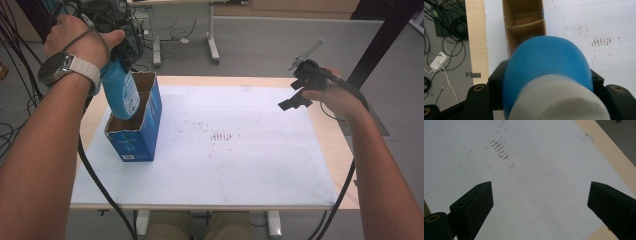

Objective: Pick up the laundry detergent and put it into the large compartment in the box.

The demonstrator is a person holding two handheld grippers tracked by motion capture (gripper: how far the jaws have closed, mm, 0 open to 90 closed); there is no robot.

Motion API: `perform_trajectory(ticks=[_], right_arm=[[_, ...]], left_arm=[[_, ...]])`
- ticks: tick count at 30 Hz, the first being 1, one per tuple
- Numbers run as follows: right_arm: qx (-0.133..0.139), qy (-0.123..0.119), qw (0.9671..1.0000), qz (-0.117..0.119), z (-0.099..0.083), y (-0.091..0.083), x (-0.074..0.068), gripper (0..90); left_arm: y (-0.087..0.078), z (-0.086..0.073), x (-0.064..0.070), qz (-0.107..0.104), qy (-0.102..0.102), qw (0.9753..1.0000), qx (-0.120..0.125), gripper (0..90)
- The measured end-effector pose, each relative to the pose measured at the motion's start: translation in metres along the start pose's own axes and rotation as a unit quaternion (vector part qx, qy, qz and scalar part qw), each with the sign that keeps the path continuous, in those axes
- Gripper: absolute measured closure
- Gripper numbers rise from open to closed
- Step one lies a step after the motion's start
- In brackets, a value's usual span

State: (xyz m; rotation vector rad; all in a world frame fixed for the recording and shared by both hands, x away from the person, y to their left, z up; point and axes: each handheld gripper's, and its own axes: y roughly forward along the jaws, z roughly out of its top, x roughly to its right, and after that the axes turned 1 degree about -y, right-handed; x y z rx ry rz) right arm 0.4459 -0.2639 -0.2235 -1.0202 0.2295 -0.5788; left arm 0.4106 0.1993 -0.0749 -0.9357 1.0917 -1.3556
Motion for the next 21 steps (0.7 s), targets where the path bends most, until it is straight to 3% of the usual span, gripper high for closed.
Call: perform_trajectory(ticks=[14,21], right_arm=[[-0.004,0.005,1.0000,0.003,-0.001,0.004,0.003,6.4],[0.003,0.012,0.9999,0.000,-0.005,-0.004,0.007,6.5]], left_arm=[[0.007,0.007,-0.009,0.002,-0.016,0.9998,-0.008,38.3],[0.010,0.011,-0.010,0.000,-0.020,0.9998,-0.002,38.3]])
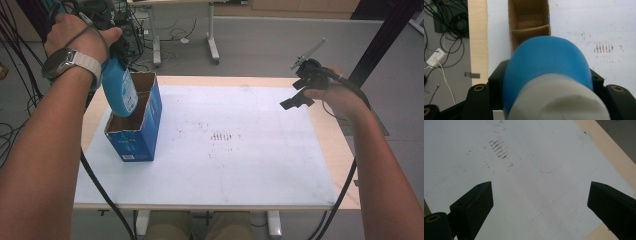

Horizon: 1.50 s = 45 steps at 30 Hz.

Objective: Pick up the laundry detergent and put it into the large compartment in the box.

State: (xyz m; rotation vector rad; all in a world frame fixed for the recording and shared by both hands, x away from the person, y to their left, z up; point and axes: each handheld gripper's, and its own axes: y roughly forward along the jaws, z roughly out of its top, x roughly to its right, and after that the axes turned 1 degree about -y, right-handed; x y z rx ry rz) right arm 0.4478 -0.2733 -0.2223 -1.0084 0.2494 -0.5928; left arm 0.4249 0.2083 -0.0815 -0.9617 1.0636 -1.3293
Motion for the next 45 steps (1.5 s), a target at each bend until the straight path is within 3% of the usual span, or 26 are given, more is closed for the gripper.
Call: perform_trajectory(ticks=[13,32,45], right_arm=[[-0.003,0.006,1.0000,-0.001,-0.006,0.001,0.002,6.5],[-0.010,0.014,0.9999,0.001,-0.012,0.003,0.007,6.5],[-0.018,0.016,0.9997,0.000,-0.014,0.006,0.008,6.5]], left_arm=[[0.015,0.003,-0.002,0.005,-0.006,1.0000,0.003,38.3],[0.058,0.009,-0.007,0.000,0.000,0.9998,-0.020,38.3],[0.085,0.008,-0.010,-0.002,0.003,0.9997,-0.022,38.3]])
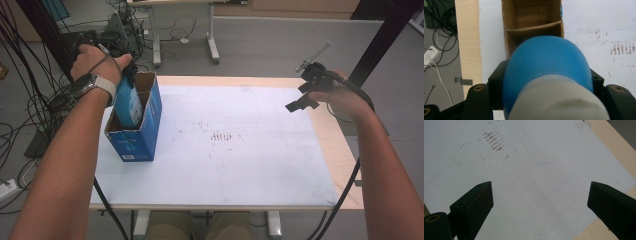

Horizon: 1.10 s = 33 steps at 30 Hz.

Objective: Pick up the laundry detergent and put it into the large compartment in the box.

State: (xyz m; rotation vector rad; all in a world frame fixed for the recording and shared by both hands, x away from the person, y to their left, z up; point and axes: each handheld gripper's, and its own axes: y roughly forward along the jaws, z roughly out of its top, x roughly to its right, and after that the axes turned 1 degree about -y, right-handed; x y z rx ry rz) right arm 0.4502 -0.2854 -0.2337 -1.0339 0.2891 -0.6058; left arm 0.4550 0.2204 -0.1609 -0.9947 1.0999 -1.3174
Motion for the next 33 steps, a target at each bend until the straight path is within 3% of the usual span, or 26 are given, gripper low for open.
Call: perform_trajectory(ticks=[33], right_arm=[[-0.016,0.006,0.9998,0.004,0.000,0.013,-0.001,6.5]], left_arm=[[0.056,-0.007,-0.005,-0.002,0.002,1.0000,-0.007,38.2]])
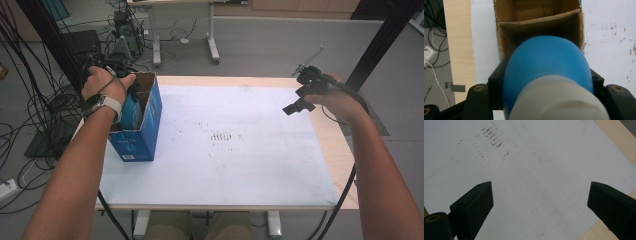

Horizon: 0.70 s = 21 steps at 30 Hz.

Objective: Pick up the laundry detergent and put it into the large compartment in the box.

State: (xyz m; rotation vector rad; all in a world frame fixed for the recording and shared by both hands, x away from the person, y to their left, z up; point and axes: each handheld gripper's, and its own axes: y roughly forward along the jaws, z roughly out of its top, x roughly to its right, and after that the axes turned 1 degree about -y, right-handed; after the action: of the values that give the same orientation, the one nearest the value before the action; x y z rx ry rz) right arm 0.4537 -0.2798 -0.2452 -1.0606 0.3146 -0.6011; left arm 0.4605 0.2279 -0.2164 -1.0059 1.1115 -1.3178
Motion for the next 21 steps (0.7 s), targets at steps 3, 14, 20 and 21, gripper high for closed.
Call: perform_trajectory(ticks=[3,14,20,21], right_arm=[[-0.001,0.000,1.0000,0.000,0.000,0.000,0.000,6.5],[-0.003,0.003,1.0000,0.002,-0.002,0.002,0.001,6.5],[-0.003,0.004,1.0000,0.002,-0.003,0.003,0.001,6.5],[-0.003,0.003,1.0000,0.002,-0.003,0.003,0.001,6.5]], left_arm=[[0.004,-0.001,0.000,0.001,0.000,1.0000,0.001,38.2],[0.014,-0.002,0.001,0.004,0.002,1.0000,0.000,38.2],[0.023,-0.005,0.000,0.004,0.001,1.0000,-0.006,38.2],[0.024,-0.005,-0.001,0.003,0.002,1.0000,-0.006,38.2]])
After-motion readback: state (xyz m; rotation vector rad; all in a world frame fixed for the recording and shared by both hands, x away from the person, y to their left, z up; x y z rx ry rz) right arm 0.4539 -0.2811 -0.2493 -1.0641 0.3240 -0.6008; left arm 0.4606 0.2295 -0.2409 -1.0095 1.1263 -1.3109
